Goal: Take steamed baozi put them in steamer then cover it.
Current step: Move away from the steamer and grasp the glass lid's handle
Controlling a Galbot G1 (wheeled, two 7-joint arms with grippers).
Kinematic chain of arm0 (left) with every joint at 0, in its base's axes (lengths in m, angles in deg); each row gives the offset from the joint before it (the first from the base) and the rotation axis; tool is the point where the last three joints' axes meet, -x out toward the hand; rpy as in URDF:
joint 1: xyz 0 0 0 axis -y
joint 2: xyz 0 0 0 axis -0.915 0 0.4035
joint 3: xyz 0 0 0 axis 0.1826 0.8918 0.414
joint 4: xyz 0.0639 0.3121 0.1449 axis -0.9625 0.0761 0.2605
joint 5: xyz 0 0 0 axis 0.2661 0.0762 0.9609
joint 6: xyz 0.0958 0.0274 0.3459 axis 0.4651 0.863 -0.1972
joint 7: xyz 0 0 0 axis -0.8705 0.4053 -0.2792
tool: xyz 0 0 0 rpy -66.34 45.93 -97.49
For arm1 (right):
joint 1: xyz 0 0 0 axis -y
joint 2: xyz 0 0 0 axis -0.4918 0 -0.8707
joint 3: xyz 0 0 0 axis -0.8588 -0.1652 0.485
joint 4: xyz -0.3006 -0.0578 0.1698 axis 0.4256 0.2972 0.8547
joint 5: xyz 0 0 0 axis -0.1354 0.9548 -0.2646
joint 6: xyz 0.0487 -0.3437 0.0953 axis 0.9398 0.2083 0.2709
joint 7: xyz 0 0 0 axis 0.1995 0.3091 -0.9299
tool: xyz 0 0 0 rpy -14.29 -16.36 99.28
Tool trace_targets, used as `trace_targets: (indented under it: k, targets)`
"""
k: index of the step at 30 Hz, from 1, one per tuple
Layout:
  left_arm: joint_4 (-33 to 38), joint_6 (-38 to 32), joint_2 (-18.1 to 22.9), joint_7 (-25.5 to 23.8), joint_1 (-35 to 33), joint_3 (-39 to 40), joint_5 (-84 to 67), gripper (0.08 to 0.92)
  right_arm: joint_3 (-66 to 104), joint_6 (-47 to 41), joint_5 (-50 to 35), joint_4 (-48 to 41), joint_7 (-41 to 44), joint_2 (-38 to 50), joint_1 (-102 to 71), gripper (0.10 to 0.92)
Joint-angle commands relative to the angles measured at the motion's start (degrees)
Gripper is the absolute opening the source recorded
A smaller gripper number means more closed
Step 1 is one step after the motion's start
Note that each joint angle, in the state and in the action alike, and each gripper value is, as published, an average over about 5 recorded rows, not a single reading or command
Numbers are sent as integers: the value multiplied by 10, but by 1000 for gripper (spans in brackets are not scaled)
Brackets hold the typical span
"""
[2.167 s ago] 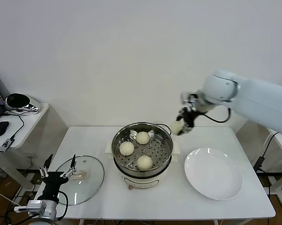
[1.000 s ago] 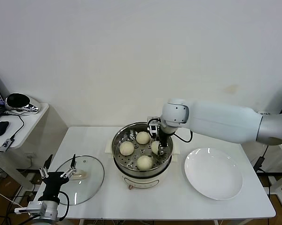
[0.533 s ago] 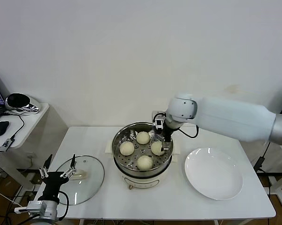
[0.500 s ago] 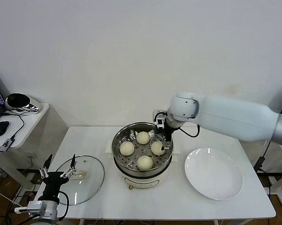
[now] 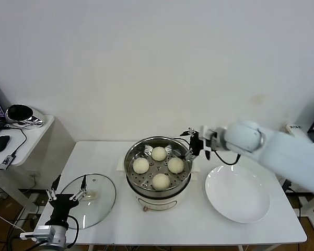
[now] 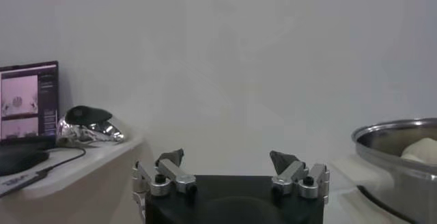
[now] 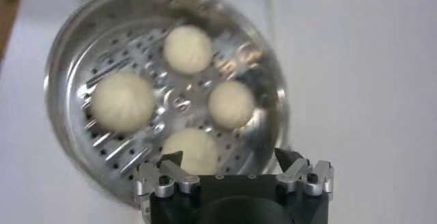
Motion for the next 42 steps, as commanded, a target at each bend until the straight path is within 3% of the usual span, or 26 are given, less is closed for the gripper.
trace_targets:
  k: [1, 7, 15, 20, 26, 31, 42]
  targets:
    - [-8, -5, 9, 2, -1, 8, 16, 823, 611, 255, 143, 52, -204, -6, -665, 823]
    - [-20, -20, 14, 12, -3, 21, 83, 823, 812, 375, 259, 27, -186, -210, -820, 823]
    - [-54, -34, 20, 98, -2, 15, 399, 823, 967, 402, 262, 57, -139, -385, -921, 823]
    - [-81, -31, -9, 107, -16, -39, 645, 823, 1024, 380, 231, 85, -146, -419, -969, 823]
    - [-130, 8, -53, 40, -20, -92, 855, 823, 1065, 368, 214, 100, -171, -431, -996, 823]
    - [-163, 19, -78, 4, -6, -74, 899, 823, 1082, 366, 209, 108, -189, -444, -999, 823]
    - [-205, -10, -95, -5, 56, 10, 889, 823, 1097, 368, 208, 123, -201, -465, -1015, 823]
